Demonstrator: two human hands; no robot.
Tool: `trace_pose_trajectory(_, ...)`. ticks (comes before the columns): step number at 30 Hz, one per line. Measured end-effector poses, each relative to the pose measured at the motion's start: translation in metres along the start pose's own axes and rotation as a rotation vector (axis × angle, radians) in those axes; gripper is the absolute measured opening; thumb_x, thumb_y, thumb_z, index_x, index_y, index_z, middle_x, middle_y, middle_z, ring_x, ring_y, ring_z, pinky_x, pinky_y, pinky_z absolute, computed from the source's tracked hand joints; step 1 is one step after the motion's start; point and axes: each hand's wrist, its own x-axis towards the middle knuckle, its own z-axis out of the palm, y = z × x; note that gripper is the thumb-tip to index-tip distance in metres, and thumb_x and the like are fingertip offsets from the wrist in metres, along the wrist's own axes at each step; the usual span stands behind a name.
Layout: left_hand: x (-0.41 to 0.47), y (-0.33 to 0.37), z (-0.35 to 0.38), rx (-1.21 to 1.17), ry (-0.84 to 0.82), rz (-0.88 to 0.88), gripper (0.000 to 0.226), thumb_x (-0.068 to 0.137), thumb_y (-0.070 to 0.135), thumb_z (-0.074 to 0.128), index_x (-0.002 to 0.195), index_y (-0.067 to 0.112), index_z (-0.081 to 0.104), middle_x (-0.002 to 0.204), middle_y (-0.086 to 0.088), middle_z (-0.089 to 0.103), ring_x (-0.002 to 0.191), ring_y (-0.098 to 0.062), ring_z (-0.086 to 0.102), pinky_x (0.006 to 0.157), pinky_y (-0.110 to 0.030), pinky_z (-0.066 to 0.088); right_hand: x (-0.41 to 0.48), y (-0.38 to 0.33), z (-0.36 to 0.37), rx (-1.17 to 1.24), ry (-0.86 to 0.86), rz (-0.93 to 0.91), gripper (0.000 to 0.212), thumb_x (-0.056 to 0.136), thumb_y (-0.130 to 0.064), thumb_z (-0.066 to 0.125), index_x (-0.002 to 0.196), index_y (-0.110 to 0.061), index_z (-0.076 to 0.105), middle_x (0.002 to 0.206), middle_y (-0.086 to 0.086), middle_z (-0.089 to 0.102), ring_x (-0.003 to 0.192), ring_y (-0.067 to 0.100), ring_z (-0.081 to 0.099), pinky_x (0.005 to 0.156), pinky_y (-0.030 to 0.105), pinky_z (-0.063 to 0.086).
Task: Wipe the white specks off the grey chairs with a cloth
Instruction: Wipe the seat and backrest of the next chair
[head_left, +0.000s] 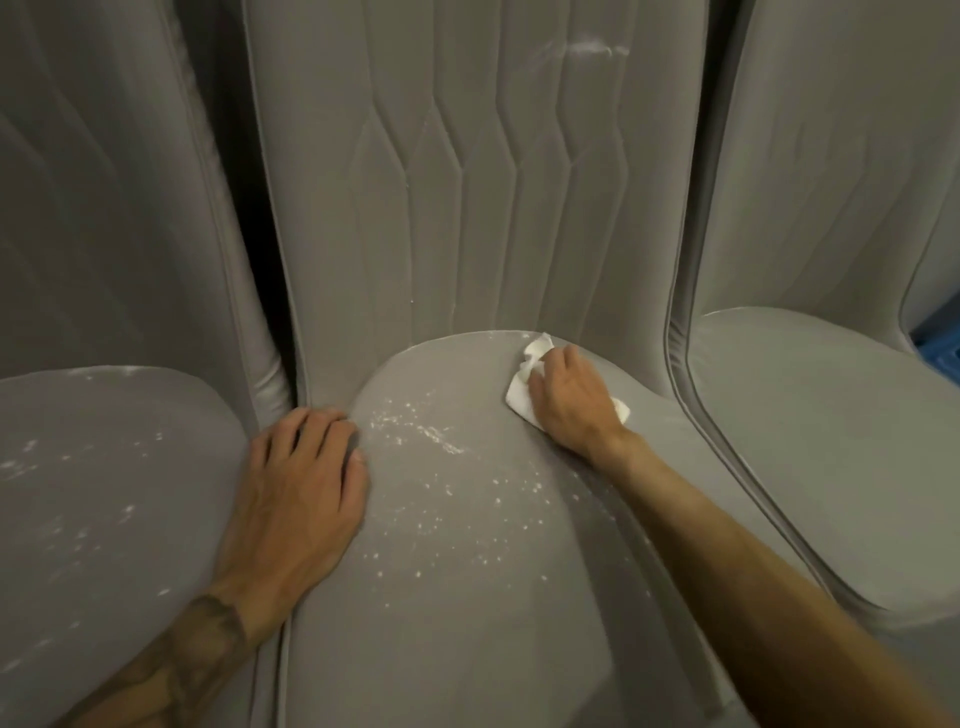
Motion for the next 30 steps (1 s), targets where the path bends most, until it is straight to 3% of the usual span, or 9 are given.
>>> trace_pose_trajectory(2,0.0,0.001,0.0,0.006,0.003,0.001,0.028,0.102,0.032,0.04,0.115,0.018,0.06,0.127,-0.002,0.058,0.123,-0.029,0.051,0.101,-0.045,0.038,-0.008,-0.016,0.009,-0.057,-0.005,-0.073,0.036,0.106,-0.025,0.022,0.115,-0.003,0.05,0.119,0.016,0.051,0.103,0.031,0.048,0.089,0.04,0.035)
trace_pose_trajectory(6,0.0,0.003,-0.003,0.012,0.009,0.001,0.027,0.102,0.03,0.041,0.114,0.017,0.061,0.127,-0.003,0.058,0.122,-0.03,0.051,0.1,-0.045,0.039,-0.046,-0.034,0.015,0.13,-0.035,-0.332,0.026,0.104,-0.026,0.037,0.098,-0.005,0.051,0.099,0.017,0.05,0.083,0.033,0.048,0.079,0.046,0.04)
trace_pose_trajectory(8,0.0,0.004,-0.005,0.01,0.006,0.0,0.027,0.102,0.03,0.041,0.114,0.017,0.061,0.127,-0.003,0.058,0.122,-0.03,0.051,0.1,-0.045,0.039,-0.033,-0.025,0.008,0.097,-0.049,-0.283,0.028,0.105,-0.026,0.035,0.101,-0.003,0.05,0.103,0.018,0.051,0.086,0.034,0.049,0.083,0.048,0.04)
trace_pose_trajectory(11,0.0,0.006,-0.007,0.007,-0.003,0.0,0.027,0.103,0.03,0.041,0.114,0.016,0.061,0.126,-0.004,0.058,0.121,-0.03,0.052,0.101,-0.046,0.041,0.006,-0.028,0.009,-0.008,-0.02,-0.059,0.034,0.106,-0.024,0.029,0.116,0.001,0.05,0.119,0.022,0.051,0.104,0.037,0.05,0.092,0.047,0.037)
trace_pose_trajectory(14,0.002,0.006,-0.008,-0.005,-0.009,-0.014,0.026,0.102,0.029,0.041,0.113,0.016,0.061,0.125,-0.004,0.06,0.121,-0.029,0.052,0.102,-0.046,0.042,0.009,-0.066,0.026,-0.002,-0.022,-0.161,0.035,0.105,-0.023,0.028,0.121,0.001,0.049,0.121,0.022,0.051,0.106,0.036,0.049,0.092,0.044,0.034)
trace_pose_trajectory(18,0.002,0.008,-0.013,-0.051,-0.019,-0.014,0.023,0.102,0.027,0.043,0.111,0.015,0.06,0.123,-0.004,0.059,0.119,-0.028,0.053,0.102,-0.044,0.043,-0.014,-0.089,0.031,0.142,-0.081,-0.392,0.027,0.104,-0.023,0.039,0.106,0.001,0.051,0.108,0.022,0.051,0.093,0.038,0.05,0.083,0.046,0.036)
trace_pose_trajectory(23,-0.006,0.003,-0.032,-0.102,-0.048,0.025,0.023,0.103,0.024,0.044,0.112,0.013,0.063,0.124,-0.008,0.06,0.115,-0.028,0.057,0.101,-0.043,0.044,0.02,-0.097,0.023,0.033,-0.088,-0.278,0.032,0.105,-0.023,0.033,0.117,0.002,0.049,0.12,0.022,0.051,0.106,0.039,0.051,0.093,0.047,0.036)
trace_pose_trajectory(27,-0.025,-0.016,-0.043,-0.005,-0.065,0.085,0.025,0.101,0.017,0.047,0.115,0.008,0.065,0.123,-0.013,0.062,0.112,-0.033,0.061,0.096,-0.047,0.049,-0.021,-0.122,0.035,0.134,-0.151,-0.592,0.024,0.103,-0.024,0.041,0.106,-0.002,0.051,0.106,0.019,0.051,0.09,0.036,0.05,0.082,0.048,0.038)
trace_pose_trajectory(30,-0.033,-0.022,-0.043,-0.012,-0.078,0.04,0.028,0.1,0.015,0.046,0.118,0.006,0.066,0.123,-0.014,0.064,0.114,-0.033,0.063,0.1,-0.047,0.052,-0.023,-0.117,0.031,0.141,-0.22,-0.654,0.022,0.102,-0.025,0.042,0.098,-0.005,0.049,0.101,0.016,0.05,0.086,0.033,0.049,0.081,0.048,0.04)
